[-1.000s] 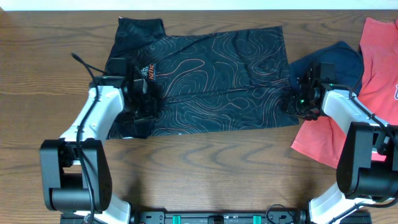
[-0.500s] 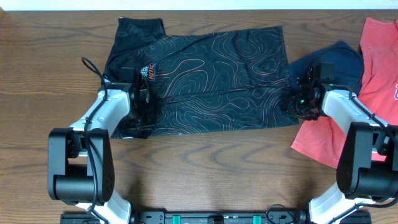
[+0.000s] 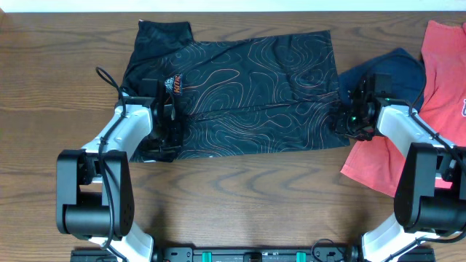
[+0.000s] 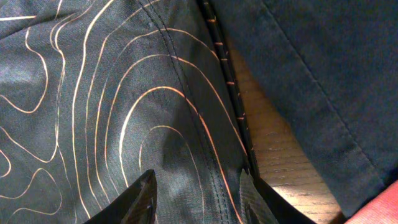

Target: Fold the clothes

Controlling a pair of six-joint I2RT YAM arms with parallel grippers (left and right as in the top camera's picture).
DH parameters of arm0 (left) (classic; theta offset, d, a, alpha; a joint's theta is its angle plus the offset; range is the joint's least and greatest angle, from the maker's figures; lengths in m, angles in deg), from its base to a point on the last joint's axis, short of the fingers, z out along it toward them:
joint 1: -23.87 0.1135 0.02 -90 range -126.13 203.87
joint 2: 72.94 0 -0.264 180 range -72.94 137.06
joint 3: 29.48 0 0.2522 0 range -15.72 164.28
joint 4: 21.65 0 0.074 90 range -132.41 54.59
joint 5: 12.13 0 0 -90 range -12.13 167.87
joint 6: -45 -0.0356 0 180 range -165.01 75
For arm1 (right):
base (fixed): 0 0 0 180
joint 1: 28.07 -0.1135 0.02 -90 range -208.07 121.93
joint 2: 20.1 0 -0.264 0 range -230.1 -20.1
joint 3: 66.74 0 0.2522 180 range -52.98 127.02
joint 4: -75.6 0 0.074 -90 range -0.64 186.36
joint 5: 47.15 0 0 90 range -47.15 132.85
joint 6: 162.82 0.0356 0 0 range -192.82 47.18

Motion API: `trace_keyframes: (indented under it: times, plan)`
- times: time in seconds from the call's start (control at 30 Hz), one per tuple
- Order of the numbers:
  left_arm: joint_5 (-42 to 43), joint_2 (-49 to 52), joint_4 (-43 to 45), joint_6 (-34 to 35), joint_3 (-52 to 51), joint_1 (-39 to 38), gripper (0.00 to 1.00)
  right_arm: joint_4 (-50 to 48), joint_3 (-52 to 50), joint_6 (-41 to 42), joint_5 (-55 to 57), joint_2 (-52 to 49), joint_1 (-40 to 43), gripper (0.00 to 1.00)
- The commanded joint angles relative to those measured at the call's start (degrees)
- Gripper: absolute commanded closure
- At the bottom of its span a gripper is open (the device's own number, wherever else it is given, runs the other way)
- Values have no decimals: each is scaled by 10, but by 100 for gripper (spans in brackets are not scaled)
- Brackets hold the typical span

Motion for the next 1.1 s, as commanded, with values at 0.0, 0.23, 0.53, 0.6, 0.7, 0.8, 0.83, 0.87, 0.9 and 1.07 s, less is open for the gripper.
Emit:
trace_keyframes:
  times: [0.0,0.23,0.53,0.6,0.7,0.8,0.83,0.87,0.9,1.07]
  plan:
    - [13,6,16,3,-5,-1,46,4,-16,-5,0,-8,-5,58]
    - [13,6,59,3,-5,-1,49,3,-16,-4,0,-8,-5,58]
    - [13,23,70,3,-5,-20,67,4,-16,-4,0,-8,-5,58]
    - [12,29,74,3,-5,-31,67,4,-16,-4,0,-8,-5,58]
    - [11,31,79,3,-5,-44,67,5,-16,-4,0,-8,-5,58]
    - [-5,30,81,3,-4,-47,92,6,-16,-4,0,-8,-5,58]
    - [-13,29,80,3,-2,-47,94,6,-16,-5,0,-8,-5,58]
    - [-24,26,77,3,1,-45,94,6,-16,-5,0,-8,-5,58]
    - [-31,23,72,3,7,-44,94,6,-16,-5,0,-8,-5,57]
    - [-76,2,32,3,54,-44,94,5,-16,-5,0,-8,-5,58]
